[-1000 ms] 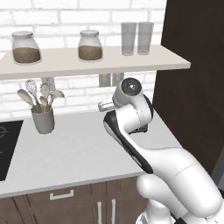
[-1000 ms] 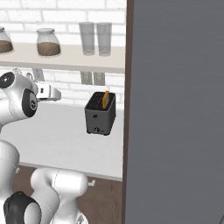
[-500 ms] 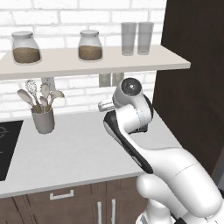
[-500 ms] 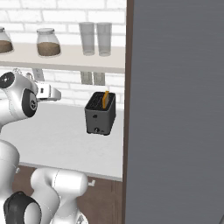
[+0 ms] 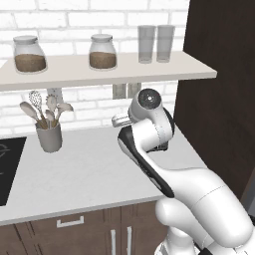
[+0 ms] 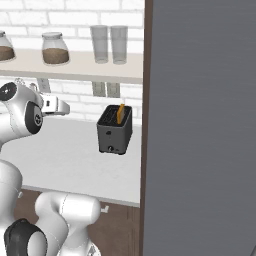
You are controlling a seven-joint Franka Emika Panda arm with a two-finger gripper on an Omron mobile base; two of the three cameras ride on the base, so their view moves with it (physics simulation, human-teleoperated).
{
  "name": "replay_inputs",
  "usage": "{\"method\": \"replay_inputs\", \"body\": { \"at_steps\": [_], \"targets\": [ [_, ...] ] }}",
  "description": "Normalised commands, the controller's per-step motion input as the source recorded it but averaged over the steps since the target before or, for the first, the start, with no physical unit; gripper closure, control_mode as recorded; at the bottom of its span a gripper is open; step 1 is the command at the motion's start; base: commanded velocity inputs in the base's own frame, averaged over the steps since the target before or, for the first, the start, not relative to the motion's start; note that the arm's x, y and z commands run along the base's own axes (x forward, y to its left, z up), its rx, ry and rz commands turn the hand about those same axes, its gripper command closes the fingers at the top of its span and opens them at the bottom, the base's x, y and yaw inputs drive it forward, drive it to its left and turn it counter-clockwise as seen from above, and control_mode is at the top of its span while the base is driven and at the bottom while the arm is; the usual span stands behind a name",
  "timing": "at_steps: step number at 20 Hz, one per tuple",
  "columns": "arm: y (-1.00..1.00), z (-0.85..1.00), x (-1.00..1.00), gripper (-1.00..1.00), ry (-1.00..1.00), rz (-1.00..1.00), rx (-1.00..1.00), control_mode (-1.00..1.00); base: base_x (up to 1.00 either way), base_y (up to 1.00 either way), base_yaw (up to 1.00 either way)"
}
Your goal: Start the toaster. Once the lever pops up, take the bread to the plate on the dining counter.
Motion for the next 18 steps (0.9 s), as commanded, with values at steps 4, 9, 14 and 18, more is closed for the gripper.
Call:
{"method": "replay_inputs", "body": {
  "at_steps": [4, 9, 14, 18],
  "targets": [
    [0.00, 0.00, 0.00, -1.00, 0.00, 0.00, 0.00, -1.00, 0.00, 0.00, 0.00],
    [0.00, 0.00, 0.00, -1.00, 0.00, 0.00, 0.00, -1.00, 0.00, 0.00, 0.00],
    [0.00, 0.00, 0.00, -1.00, 0.00, 0.00, 0.00, -1.00, 0.00, 0.00, 0.00],
    [0.00, 0.00, 0.00, -1.00, 0.00, 0.00, 0.00, -1.00, 0.00, 0.00, 0.00]
  ]
}}
